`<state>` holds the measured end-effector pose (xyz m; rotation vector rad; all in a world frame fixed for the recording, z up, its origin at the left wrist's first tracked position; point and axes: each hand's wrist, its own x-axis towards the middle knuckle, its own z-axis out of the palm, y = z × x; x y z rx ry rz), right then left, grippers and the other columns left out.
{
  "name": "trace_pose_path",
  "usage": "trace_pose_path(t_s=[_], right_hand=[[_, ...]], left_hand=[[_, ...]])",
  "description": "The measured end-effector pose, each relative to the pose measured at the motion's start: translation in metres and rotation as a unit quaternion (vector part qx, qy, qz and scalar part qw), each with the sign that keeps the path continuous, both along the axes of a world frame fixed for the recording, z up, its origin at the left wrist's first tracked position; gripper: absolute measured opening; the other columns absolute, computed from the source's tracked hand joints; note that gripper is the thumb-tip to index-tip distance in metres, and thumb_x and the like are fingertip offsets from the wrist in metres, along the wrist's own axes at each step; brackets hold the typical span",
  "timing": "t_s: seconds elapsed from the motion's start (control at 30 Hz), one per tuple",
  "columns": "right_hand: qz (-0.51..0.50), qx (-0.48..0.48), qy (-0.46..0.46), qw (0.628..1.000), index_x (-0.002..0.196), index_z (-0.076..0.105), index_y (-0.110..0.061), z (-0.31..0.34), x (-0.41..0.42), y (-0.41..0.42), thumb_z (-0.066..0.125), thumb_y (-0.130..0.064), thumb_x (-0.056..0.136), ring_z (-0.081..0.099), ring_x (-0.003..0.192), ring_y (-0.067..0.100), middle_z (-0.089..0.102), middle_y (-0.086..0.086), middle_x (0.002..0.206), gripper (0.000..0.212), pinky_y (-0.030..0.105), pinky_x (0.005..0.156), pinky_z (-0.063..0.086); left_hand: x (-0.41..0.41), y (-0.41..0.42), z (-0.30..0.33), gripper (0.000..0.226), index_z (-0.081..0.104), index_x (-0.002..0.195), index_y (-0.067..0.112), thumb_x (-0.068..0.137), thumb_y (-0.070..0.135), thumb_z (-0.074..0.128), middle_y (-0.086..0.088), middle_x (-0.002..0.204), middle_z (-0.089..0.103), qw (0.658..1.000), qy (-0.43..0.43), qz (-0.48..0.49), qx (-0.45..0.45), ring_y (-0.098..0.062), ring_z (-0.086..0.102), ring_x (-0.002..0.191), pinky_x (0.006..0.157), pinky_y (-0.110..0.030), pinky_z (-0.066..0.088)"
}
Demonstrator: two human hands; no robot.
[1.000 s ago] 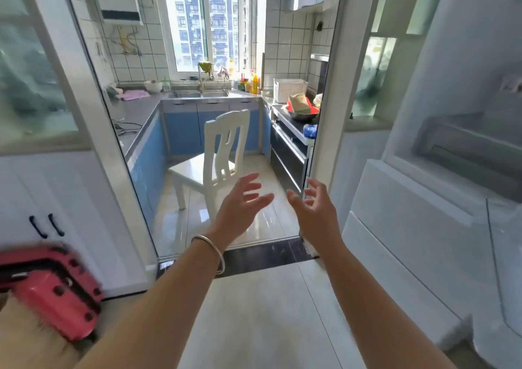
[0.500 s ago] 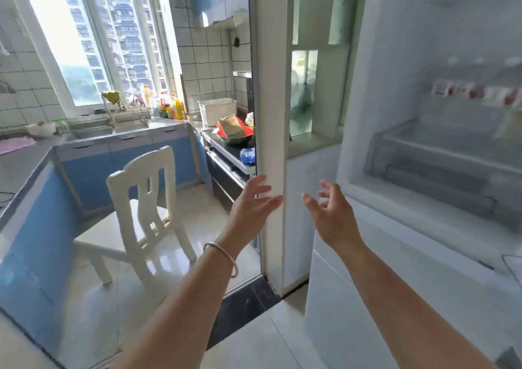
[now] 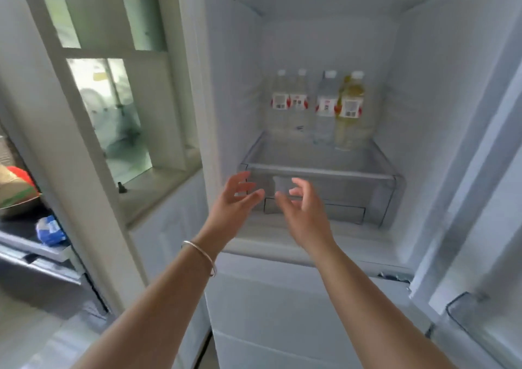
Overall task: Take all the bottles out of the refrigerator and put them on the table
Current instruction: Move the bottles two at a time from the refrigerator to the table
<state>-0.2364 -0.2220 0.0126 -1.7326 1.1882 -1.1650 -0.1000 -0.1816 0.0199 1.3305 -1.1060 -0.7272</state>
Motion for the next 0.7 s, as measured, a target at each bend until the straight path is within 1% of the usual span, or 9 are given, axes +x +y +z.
trace_pose_path(t_s=[0.1,0.17,0.23,0.33,0.43,0.5,0.57,0.63,0.7], right_hand=[[-0.063,-0.019,-0.002,0.998,0.132,0.045,-0.018,0.006,-0.006,-0.046,0.06,-0.036,0.088,0.055,0.105,0.018,0.055,0.002,0.122,0.049,0.026,0.087,0.039],[-0.095,-0.026,-0.006,0.995,0.133,0.044,-0.016,0.011,-0.01,-0.08,0.059,-0.036,0.089,0.055,0.107,0.019,0.055,0.002,0.122,0.051,0.022,0.085,0.036],[-0.116,-0.034,-0.009,0.993,0.133,0.044,-0.015,0.017,-0.014,-0.113,0.059,-0.034,0.09,0.052,0.097,0.015,0.054,0.0,0.117,0.05,0.017,0.077,0.032],[-0.131,-0.038,-0.023,0.99,0.131,0.044,-0.016,0.025,-0.017,-0.167,0.058,-0.031,0.089,0.052,0.093,0.013,0.054,0.0,0.115,0.047,0.021,0.078,0.034],[-0.156,-0.046,-0.048,0.986,0.131,0.045,-0.013,0.029,-0.019,-0.22,0.062,-0.027,0.087,0.057,0.103,0.021,0.055,0.006,0.119,0.049,0.027,0.084,0.042],[-0.187,-0.061,-0.054,0.979,0.132,0.044,-0.011,0.033,-0.023,-0.251,0.064,-0.026,0.084,0.056,0.109,0.025,0.053,0.008,0.123,0.054,0.035,0.093,0.045],[-0.229,-0.089,-0.066,0.967,0.132,0.044,-0.011,0.037,-0.028,-0.277,0.067,-0.023,0.081,0.052,0.113,0.028,0.051,0.011,0.126,0.057,0.04,0.098,0.043],[-0.26,-0.112,-0.07,0.957,0.133,0.044,-0.011,0.039,-0.033,-0.297,0.071,-0.021,0.078,0.049,0.117,0.029,0.049,0.013,0.128,0.063,0.031,0.1,0.039],[-0.279,-0.122,-0.055,0.951,0.134,0.043,-0.011,0.039,-0.037,-0.314,0.074,-0.022,0.075,0.043,0.122,0.028,0.046,0.014,0.13,0.068,0.023,0.094,0.03]], left_hand=[[-0.006,-0.056,0.001,0.039,0.048,0.123,0.028,0.089,0.016,0.064,0.004,0.112,0.059,0.999,0.007,-0.043,-0.005,-0.003,0.059,0.086,0.068,-0.017,0.047],[-0.012,-0.095,0.004,0.041,0.048,0.124,0.028,0.089,0.016,0.064,0.002,0.115,0.06,0.998,0.023,-0.063,-0.006,-0.007,0.06,0.091,0.074,-0.021,0.048],[-0.019,-0.129,0.009,0.042,0.048,0.126,0.029,0.089,0.017,0.064,0.002,0.115,0.061,0.996,0.041,-0.075,-0.001,-0.011,0.059,0.097,0.085,-0.03,0.047],[-0.028,-0.18,0.019,0.039,0.048,0.124,0.028,0.09,0.014,0.062,0.008,0.103,0.059,0.993,0.083,-0.088,-0.005,-0.012,0.058,0.097,0.085,-0.033,0.047],[-0.029,-0.232,0.029,0.031,0.05,0.115,0.032,0.091,0.017,0.061,0.008,0.1,0.059,0.992,0.095,-0.086,-0.01,-0.017,0.058,0.106,0.093,-0.04,0.047],[-0.03,-0.264,0.036,0.03,0.051,0.115,0.032,0.09,0.018,0.062,0.006,0.102,0.059,0.99,0.111,-0.082,-0.015,-0.019,0.057,0.111,0.094,-0.04,0.047],[-0.035,-0.291,0.042,0.037,0.049,0.124,0.026,0.09,0.017,0.062,0.005,0.109,0.058,0.991,0.106,-0.084,-0.023,-0.017,0.056,0.109,0.093,-0.038,0.047],[-0.041,-0.314,0.045,0.049,0.046,0.132,0.02,0.088,0.019,0.065,0.003,0.121,0.055,0.993,0.082,-0.078,-0.035,-0.013,0.054,0.11,0.092,-0.032,0.044],[-0.048,-0.337,0.045,0.052,0.045,0.132,0.02,0.086,0.022,0.068,0.004,0.129,0.049,0.995,0.045,-0.069,-0.05,-0.01,0.049,0.116,0.096,-0.028,0.041]])
